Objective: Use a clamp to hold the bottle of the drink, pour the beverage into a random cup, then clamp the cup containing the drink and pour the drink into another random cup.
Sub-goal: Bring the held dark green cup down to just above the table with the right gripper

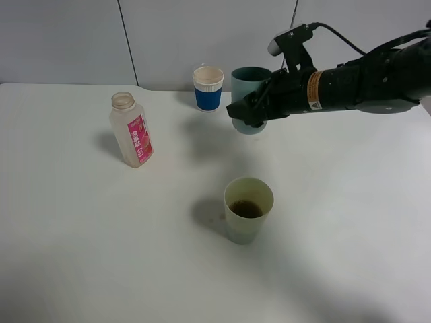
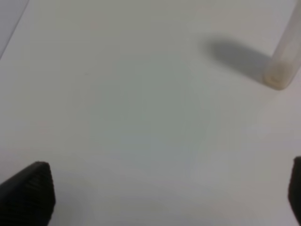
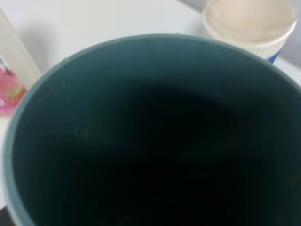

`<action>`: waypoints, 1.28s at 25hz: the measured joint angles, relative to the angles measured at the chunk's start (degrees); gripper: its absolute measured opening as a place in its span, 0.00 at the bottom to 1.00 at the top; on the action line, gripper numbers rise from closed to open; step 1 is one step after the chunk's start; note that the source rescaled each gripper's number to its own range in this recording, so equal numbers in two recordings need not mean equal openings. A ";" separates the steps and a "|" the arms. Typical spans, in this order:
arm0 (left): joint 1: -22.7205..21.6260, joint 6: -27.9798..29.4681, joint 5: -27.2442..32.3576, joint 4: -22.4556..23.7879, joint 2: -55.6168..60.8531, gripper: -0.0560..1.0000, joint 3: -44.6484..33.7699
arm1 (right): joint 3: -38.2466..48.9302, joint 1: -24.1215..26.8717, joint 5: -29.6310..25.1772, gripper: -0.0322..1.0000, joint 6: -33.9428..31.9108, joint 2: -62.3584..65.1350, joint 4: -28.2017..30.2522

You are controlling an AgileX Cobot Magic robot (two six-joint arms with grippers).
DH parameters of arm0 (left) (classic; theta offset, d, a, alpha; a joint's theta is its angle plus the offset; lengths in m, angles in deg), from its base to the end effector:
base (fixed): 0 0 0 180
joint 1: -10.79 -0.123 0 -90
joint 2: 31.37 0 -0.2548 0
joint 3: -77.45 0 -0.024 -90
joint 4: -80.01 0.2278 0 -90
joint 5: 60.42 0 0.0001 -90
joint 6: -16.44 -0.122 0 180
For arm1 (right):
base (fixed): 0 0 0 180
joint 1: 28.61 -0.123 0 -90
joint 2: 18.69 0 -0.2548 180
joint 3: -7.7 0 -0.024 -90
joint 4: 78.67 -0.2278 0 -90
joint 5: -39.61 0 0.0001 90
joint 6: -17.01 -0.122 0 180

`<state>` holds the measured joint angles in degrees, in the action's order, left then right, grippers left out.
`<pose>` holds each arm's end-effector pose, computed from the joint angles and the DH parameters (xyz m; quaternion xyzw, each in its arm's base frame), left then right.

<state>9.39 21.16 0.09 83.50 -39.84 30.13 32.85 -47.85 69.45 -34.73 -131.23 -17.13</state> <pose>0.0319 0.0072 0.2545 -0.0466 0.8478 0.0151 0.5281 0.3236 0.1694 0.1472 -0.2939 0.8090 0.2485 0.4442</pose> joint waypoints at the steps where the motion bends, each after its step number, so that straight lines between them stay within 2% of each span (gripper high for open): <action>1: 0.00 0.00 0.00 0.00 0.00 1.00 0.00 | 0.00 0.00 0.39 0.03 1.67 -0.95 -0.99; 7: 0.00 0.00 0.00 0.00 0.00 1.00 0.00 | 0.00 0.00 4.88 0.03 15.84 -5.86 -6.29; 11: 0.00 0.00 0.00 0.00 0.00 1.00 0.00 | 0.00 0.00 9.23 0.03 26.04 -8.14 -13.81; 14: 0.00 0.00 0.00 0.00 0.00 1.00 0.00 | -0.05 0.00 12.58 0.03 30.26 -10.21 -18.44; 20: 0.00 0.00 0.00 0.00 0.00 1.00 0.00 | 0.10 0.00 15.34 0.03 32.31 -15.21 -24.63; 27: 0.00 0.00 0.00 0.00 0.00 1.00 0.00 | -0.97 0.00 15.58 0.03 34.20 -18.45 -25.56; 32: 0.00 0.00 0.00 0.00 0.00 1.00 0.00 | -1.02 0.00 13.68 0.03 36.17 -18.82 -26.57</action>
<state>9.39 21.16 0.09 83.50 -39.84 30.13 31.84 -47.85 83.14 1.43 -150.05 -43.70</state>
